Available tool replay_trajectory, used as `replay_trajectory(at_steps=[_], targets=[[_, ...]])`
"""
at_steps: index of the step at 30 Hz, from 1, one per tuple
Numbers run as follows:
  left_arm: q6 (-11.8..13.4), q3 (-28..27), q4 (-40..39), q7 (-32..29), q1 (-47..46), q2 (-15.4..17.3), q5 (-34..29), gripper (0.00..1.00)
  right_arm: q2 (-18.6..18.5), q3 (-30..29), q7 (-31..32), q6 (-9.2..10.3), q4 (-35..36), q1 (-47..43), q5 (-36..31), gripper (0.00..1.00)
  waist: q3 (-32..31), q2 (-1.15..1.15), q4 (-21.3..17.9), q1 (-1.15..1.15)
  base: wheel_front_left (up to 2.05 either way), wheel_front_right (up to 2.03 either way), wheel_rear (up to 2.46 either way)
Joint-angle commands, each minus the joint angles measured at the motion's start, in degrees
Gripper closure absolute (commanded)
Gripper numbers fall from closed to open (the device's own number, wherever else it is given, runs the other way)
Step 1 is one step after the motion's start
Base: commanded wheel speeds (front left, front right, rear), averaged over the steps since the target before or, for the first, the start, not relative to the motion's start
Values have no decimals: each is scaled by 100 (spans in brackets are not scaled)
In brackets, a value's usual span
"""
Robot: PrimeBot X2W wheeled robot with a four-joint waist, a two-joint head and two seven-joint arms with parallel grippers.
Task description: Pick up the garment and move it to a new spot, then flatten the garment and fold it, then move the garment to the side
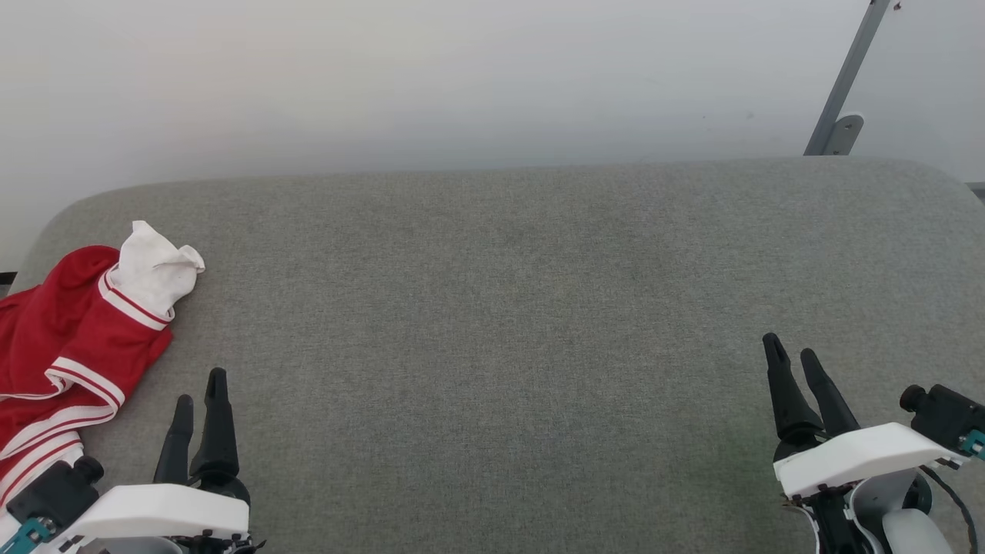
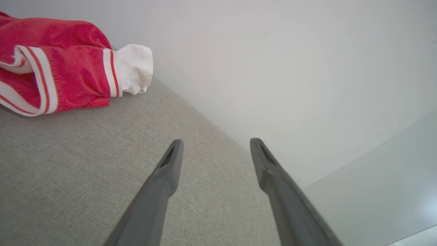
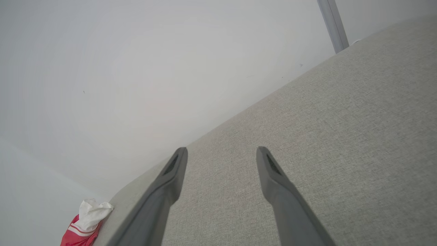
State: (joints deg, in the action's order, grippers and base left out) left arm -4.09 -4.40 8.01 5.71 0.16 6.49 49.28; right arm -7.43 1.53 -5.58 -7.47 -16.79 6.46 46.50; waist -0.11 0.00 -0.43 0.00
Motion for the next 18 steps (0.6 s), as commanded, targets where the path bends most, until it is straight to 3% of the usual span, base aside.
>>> replay_trajectory(at_steps=[1,18], targets=[[-23,-16,-88,40,-37,17,-68,0,-38,8,-41,-2,65,124,-79,0,0,0,0,0,0,0,0],[-276,-208,-226,312,64,-127,-1149,0,-86,120,-334,-2,117,161,-1040,0,5,0,-15,0,0,0,0]])
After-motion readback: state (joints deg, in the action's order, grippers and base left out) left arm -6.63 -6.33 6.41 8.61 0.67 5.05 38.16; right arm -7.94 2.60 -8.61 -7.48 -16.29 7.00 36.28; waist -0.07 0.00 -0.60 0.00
